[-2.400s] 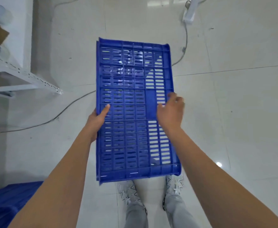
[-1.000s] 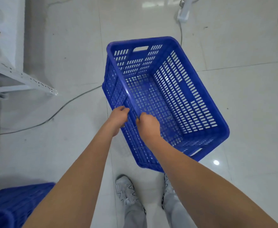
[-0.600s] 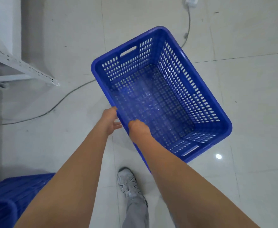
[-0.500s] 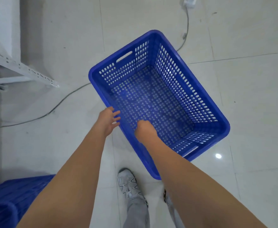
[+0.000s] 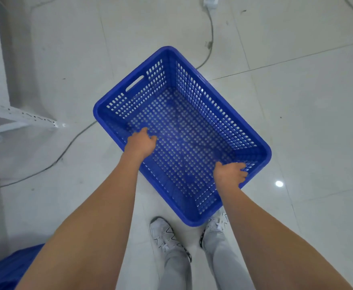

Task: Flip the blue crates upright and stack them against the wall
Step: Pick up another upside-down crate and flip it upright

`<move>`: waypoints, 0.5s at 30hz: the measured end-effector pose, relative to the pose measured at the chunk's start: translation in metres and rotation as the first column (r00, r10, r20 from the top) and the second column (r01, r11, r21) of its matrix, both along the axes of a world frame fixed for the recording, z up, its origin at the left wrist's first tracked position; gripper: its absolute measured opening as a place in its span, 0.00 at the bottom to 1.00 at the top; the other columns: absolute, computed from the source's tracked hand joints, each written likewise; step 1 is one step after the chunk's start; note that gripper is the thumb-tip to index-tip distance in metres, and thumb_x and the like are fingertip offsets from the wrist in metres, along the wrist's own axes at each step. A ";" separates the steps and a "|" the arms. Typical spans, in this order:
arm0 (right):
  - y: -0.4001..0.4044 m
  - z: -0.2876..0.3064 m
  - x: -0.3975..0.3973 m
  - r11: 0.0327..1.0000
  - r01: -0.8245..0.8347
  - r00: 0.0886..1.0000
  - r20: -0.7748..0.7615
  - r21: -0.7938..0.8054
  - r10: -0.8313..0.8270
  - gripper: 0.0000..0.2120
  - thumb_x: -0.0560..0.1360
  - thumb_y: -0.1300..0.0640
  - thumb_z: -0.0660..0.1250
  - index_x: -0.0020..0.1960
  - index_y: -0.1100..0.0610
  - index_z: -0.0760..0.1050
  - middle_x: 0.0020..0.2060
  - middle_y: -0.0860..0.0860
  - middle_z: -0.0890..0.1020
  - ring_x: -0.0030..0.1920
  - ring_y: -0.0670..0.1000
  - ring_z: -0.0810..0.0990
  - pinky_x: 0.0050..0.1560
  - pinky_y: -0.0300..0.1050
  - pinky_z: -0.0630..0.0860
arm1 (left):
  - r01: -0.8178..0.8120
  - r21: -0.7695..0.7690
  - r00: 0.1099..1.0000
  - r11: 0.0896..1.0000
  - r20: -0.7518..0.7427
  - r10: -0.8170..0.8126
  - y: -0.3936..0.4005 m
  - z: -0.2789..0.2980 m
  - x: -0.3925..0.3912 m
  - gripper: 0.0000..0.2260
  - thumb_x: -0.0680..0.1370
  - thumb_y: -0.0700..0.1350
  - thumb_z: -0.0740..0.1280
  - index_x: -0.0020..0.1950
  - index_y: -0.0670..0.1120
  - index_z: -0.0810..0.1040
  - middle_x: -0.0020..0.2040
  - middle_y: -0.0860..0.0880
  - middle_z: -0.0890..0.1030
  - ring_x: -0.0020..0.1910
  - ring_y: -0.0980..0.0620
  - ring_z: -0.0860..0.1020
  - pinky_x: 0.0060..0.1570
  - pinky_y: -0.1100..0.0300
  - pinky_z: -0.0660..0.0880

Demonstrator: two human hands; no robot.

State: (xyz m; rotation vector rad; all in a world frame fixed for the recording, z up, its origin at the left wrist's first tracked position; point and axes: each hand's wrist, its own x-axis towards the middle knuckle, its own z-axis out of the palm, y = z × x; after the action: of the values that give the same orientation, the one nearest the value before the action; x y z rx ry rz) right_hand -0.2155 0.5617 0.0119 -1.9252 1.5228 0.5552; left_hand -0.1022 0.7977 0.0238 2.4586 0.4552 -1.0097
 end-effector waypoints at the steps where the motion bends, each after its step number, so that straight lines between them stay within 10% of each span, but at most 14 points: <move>1: -0.005 0.000 -0.002 0.996 0.087 0.996 -0.026 0.014 -0.087 0.38 0.76 0.52 0.68 0.74 0.67 0.51 0.70 0.67 0.60 0.69 0.65 0.63 0.66 0.56 0.66 | 0.023 0.016 1.000 1.000 -0.001 -0.023 -0.004 -0.001 0.006 0.28 0.81 0.56 0.56 0.80 0.49 0.59 0.73 0.39 0.69 0.71 0.36 0.68 0.67 0.42 0.71; 15: -0.054 -0.027 -0.005 0.830 0.516 0.857 -0.146 0.211 -0.495 0.42 0.71 0.47 0.72 0.73 0.59 0.52 0.66 0.60 0.68 0.62 0.62 0.72 0.63 0.56 0.74 | 0.124 0.147 0.992 0.981 0.002 -0.125 -0.026 -0.009 0.048 0.31 0.78 0.60 0.59 0.79 0.50 0.60 0.74 0.39 0.68 0.70 0.35 0.69 0.66 0.38 0.71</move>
State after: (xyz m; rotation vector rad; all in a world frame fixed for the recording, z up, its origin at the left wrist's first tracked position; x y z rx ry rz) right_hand -0.2203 0.5080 -0.0150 -1.2493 1.8355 0.5545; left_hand -0.0543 0.7712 0.0151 2.6513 0.3884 -1.0452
